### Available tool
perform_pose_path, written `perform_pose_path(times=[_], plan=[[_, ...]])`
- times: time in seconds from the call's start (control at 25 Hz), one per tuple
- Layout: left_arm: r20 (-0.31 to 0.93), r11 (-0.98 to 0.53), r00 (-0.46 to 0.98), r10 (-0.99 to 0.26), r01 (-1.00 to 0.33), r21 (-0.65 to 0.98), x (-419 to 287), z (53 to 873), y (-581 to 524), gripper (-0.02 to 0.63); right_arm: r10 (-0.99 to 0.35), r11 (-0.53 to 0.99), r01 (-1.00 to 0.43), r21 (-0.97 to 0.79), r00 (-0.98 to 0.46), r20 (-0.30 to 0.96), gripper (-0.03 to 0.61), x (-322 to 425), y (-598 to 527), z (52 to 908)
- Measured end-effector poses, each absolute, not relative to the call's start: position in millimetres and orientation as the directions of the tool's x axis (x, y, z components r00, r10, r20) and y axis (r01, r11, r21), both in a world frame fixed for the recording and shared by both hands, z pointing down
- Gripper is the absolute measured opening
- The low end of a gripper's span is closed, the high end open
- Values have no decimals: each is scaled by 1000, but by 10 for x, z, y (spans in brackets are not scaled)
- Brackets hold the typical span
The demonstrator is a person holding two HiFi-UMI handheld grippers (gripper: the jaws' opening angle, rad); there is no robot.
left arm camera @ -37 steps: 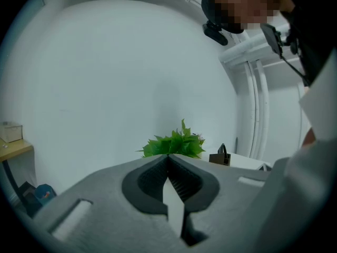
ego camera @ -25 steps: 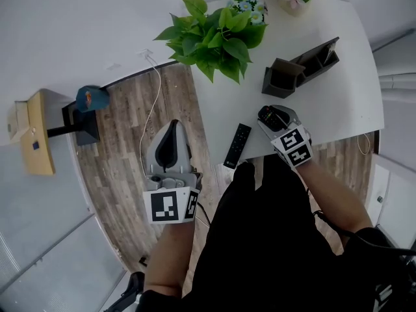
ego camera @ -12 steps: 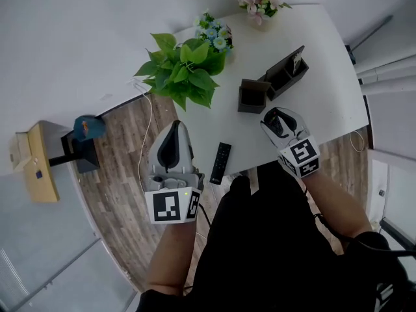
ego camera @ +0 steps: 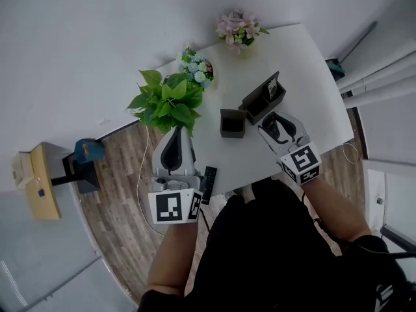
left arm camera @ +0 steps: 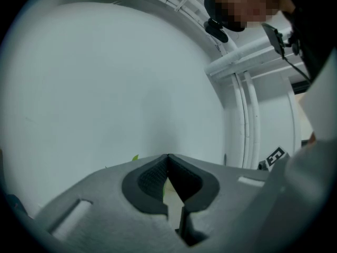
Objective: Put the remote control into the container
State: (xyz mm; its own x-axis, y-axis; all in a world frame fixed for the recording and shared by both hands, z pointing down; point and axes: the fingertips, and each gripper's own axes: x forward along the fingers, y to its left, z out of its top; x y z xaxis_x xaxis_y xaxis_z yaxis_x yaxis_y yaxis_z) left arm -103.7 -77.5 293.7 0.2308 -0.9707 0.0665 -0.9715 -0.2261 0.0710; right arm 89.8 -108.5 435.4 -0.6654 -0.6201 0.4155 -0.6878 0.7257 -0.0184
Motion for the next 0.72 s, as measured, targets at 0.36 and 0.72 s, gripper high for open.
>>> perform_pose_path(times=[0.36,0.72], plan=[[54,-216,219,-974,-975,57,-820,2770,-1019,0,-633,735,-677,-20,-697,338,215,969,-1438,4053],[61,-180,182,-981,-983,32,-783,2701,-1114,0,-617,764,-645,-25,-740,268,215,833,-1665,3896]])
